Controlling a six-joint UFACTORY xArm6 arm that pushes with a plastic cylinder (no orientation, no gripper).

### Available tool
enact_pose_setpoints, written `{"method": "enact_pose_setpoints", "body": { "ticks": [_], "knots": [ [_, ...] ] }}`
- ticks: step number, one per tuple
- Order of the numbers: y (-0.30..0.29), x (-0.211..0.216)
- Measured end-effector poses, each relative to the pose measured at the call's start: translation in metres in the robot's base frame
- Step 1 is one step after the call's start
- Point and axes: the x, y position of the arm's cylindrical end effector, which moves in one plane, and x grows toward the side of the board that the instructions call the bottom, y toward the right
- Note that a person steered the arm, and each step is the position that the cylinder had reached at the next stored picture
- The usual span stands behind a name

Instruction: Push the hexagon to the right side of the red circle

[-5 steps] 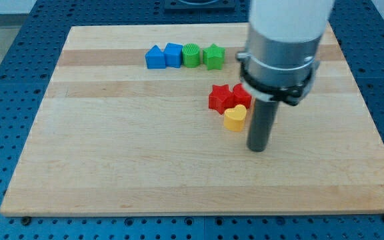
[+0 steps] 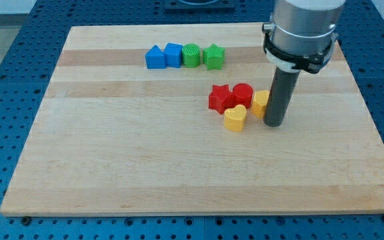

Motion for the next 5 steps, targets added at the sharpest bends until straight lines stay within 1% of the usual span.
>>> {"method": "enact_pose_setpoints", "body": {
  "ticks": [1,3,5],
  "knots": [
    [-0.001,0.010],
    [-0.001,-0.019],
    [-0.001,-0.015]
  ]
}}
